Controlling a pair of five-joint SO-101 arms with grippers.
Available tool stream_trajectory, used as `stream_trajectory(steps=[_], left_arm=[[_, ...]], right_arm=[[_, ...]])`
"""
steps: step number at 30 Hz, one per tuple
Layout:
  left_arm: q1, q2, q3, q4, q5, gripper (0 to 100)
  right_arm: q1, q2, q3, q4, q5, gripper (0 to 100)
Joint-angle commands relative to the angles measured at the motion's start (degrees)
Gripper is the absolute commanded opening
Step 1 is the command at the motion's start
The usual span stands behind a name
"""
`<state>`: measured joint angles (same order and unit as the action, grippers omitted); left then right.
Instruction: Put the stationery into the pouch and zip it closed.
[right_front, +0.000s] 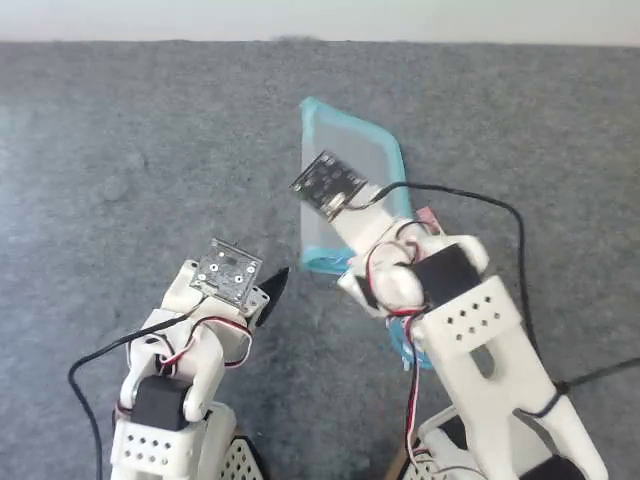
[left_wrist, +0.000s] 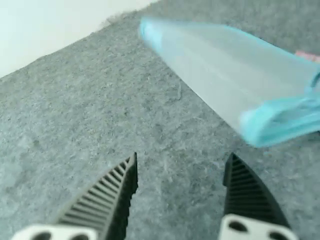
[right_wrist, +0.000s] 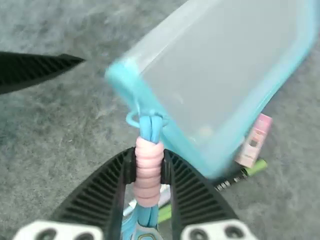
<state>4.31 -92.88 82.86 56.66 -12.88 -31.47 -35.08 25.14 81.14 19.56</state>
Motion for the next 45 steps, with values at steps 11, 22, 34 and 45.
stream_trajectory(steps=[11, 22, 34, 45], left_arm=[[-0.2, -1.1, -7.5, 1.1, 5.9, 27], [3.6, -0.8, -10.2, 0.9, 8.0, 27], [7.9, 9.2, -9.5, -6.6, 8.6, 27], [7.6, 19.7, -11.2, -12.3, 8.7, 27]], right_arm=[[1.7, 14.5, -26.2, 8.7, 3.5, 0.6], [-3.6, 13.2, -26.9, 10.3, 1.1, 0.6], [-6.8, 8.4, -26.7, 13.6, 1.1, 0.6], [-7.3, 8.2, -26.7, 14.1, 1.3, 0.6]])
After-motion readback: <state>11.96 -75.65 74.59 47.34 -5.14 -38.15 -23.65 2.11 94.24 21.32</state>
